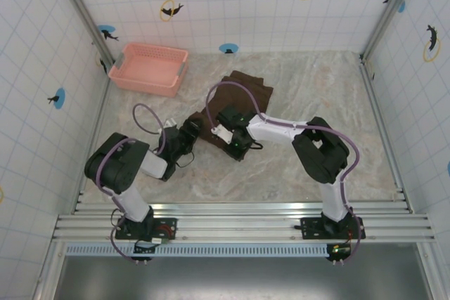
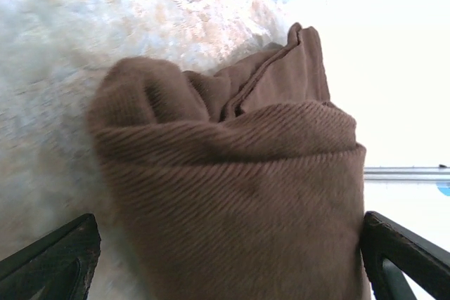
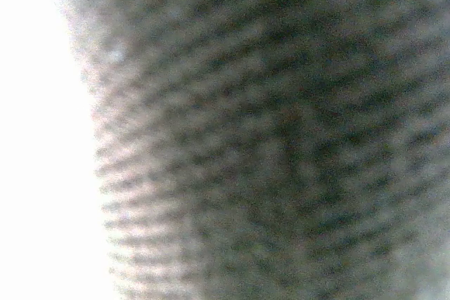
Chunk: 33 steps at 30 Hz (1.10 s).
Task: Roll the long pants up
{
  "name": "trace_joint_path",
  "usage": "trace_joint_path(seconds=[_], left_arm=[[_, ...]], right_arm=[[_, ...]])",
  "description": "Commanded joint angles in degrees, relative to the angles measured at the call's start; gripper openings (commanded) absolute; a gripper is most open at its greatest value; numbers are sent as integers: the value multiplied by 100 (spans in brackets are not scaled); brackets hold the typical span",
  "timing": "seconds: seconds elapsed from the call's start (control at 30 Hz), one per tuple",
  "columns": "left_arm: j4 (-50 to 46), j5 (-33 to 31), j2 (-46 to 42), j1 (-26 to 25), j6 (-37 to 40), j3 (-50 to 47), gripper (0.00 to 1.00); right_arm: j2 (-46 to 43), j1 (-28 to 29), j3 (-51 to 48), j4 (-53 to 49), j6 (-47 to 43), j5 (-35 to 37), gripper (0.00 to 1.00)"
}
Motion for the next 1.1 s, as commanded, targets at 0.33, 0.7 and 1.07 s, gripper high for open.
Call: trace_joint_path(seconds=[0.33, 0.7, 1.07], left_arm=[[1656, 535, 1577, 64, -192, 329, 82], [1285, 1326, 2134, 247, 39, 440, 0], [-5688, 1216, 157, 271, 1510, 1733, 0]], right_arm=[[772, 280, -465, -389, 38, -314, 0], [777, 252, -408, -414, 3, -298, 0], [87, 199, -573, -361, 97, 196, 67]])
